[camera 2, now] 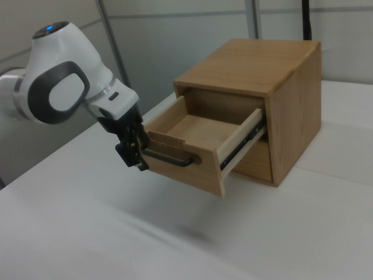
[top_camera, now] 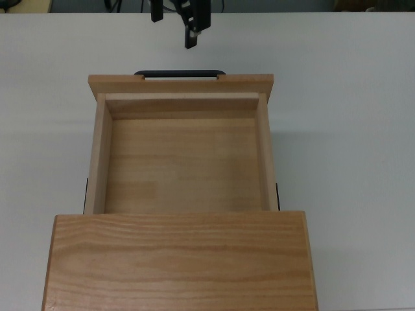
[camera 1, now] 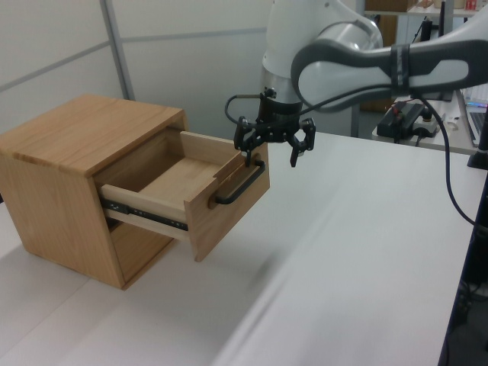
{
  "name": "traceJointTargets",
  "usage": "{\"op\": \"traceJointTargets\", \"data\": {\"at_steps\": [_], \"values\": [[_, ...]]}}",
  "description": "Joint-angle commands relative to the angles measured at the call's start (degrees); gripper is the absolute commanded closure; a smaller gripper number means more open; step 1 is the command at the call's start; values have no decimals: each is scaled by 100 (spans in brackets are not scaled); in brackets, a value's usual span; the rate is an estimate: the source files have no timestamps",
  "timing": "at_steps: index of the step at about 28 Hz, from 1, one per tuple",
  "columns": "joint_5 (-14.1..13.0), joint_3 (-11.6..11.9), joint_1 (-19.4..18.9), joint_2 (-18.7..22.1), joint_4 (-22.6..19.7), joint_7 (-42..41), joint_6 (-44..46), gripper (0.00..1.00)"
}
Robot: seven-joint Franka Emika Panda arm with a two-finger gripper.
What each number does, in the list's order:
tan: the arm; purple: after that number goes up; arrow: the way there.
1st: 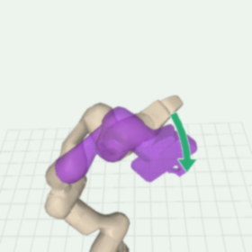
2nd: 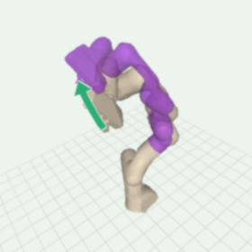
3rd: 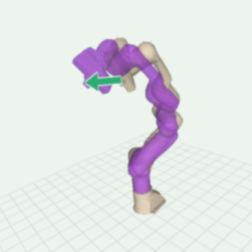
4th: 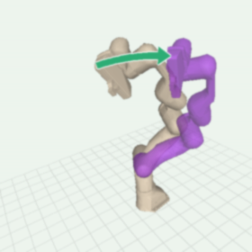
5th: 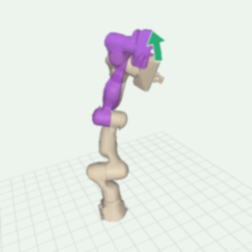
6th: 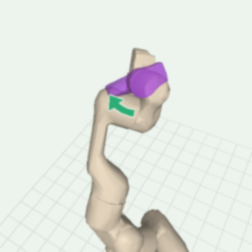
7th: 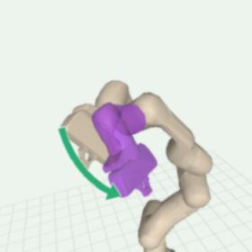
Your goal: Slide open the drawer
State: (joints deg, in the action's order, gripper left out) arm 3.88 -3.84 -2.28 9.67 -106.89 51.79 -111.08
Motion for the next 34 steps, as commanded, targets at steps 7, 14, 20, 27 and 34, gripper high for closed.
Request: {"op": "traceJointTargets", "data": {"at_steps": [7, 14, 20, 27, 34], "values": [[-203, -29, -185, -44, 160, -3129, 790, 0], [-142, -11, -142, -132, 344, -4659, 1167, 0], [-124, 24, -115, -149, 476, -5205, 1475, 0], [-115, 24, -36, -123, 476, -5452, 1476, 0], [-54, 24, 8, -132, 476, -5557, 1475, 0]]}}
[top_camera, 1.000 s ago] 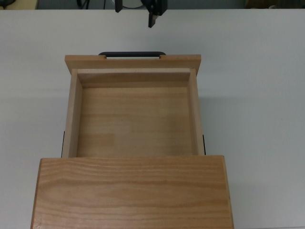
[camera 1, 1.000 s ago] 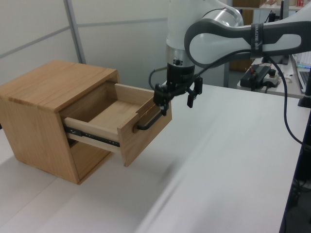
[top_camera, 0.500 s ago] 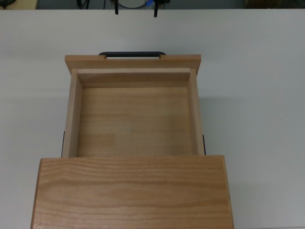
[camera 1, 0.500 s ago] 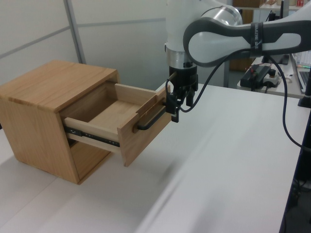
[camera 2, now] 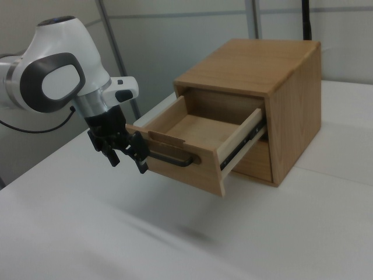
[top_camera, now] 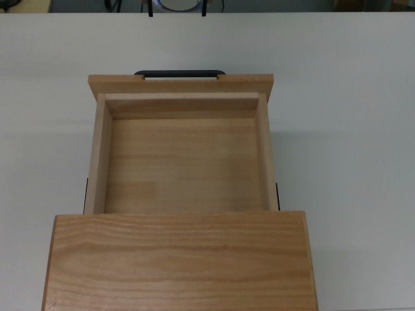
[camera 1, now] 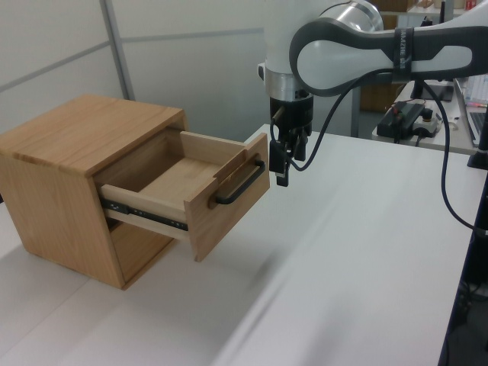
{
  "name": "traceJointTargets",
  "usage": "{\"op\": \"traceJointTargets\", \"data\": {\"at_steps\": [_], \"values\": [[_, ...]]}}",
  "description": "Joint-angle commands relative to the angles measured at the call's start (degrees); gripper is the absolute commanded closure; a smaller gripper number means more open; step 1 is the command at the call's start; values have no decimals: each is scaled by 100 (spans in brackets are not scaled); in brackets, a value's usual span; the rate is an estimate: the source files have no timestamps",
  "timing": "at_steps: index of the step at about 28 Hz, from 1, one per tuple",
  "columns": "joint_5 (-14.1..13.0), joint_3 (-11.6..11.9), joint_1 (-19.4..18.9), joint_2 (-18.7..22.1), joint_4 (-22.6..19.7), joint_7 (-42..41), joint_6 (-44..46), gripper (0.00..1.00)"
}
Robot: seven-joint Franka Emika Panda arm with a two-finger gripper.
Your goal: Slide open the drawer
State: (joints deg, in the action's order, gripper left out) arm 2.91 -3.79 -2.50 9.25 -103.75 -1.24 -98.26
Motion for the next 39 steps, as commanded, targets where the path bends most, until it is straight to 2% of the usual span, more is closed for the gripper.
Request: {"op": "traceJointTargets", "data": {"at_steps": [1, 10, 17, 22, 39], "values": [[61, 18, 30, -90, 163, -263, 193, 0], [149, 18, 30, -265, 338, -263, 184, 0], [157, 36, 39, -230, 347, -263, 184, 0], [149, 27, 39, -257, 514, -272, 246, 0], [122, 194, 39, -230, 707, -360, 413, 0]]}}
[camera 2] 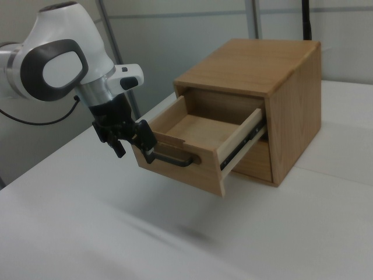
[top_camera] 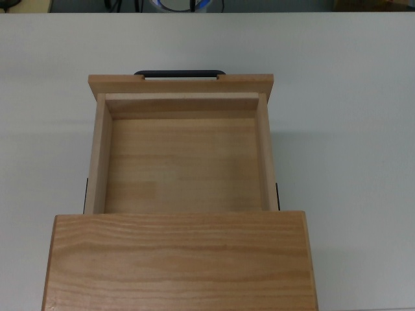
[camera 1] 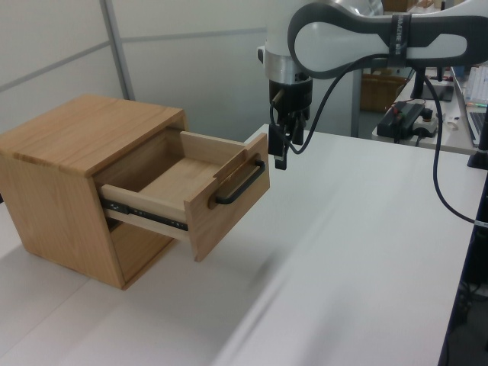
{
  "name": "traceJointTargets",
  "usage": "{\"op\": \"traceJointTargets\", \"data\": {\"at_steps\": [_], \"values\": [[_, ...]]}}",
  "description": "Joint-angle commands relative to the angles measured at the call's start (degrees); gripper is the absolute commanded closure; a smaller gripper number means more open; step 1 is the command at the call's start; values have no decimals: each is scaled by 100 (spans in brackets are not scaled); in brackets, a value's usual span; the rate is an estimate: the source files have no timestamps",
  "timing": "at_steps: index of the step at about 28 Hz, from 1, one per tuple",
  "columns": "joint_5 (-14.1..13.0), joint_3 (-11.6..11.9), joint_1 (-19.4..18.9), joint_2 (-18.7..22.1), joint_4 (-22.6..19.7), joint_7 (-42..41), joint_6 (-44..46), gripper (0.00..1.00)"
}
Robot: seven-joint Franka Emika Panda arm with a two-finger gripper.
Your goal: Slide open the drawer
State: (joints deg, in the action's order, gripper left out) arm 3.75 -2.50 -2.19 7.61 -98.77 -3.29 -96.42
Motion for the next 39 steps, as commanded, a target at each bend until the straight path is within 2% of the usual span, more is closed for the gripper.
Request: {"op": "traceJointTargets", "data": {"at_steps": [1, 33, 39], "values": [[38, 92, 8, -58, 209, -155, 238, 0], [-23, 83, 8, -93, 297, -146, 229, 0], [-32, 22, -27, -76, 289, -120, 238, 0]]}}
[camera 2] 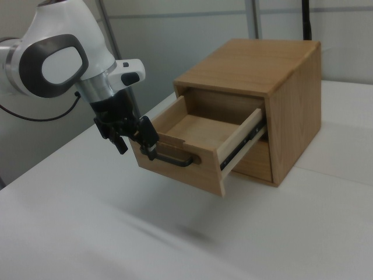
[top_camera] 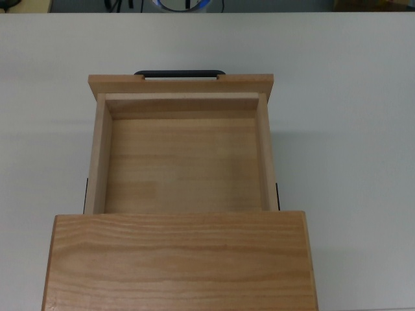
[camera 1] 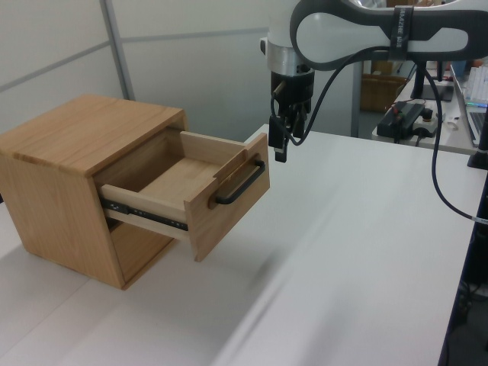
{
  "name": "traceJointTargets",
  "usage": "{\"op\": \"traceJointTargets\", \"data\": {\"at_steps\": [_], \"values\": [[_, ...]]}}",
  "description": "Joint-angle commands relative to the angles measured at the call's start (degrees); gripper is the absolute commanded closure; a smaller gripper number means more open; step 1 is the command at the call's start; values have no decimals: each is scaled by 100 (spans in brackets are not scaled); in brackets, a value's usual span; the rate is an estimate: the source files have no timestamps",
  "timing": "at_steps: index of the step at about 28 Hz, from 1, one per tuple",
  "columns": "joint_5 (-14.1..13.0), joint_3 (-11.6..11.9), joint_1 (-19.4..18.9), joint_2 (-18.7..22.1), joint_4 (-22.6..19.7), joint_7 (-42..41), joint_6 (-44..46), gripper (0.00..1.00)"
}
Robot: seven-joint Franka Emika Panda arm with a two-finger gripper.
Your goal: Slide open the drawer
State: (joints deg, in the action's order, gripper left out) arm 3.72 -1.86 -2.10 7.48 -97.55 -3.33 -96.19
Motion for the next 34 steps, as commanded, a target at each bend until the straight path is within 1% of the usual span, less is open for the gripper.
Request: {"op": "traceJointTargets", "data": {"at_steps": [1, 7, 17, 21, 34], "values": [[-30, -52, -45, -62, 166, -107, 215, 0], [-30, -113, -53, -62, 175, -71, 232, 0], [-56, -113, -53, -159, 183, -54, 224, 0], [-135, -113, -53, -203, 315, -54, 233, 0], [-135, -113, -45, -246, 324, -89, 276, 0]]}}
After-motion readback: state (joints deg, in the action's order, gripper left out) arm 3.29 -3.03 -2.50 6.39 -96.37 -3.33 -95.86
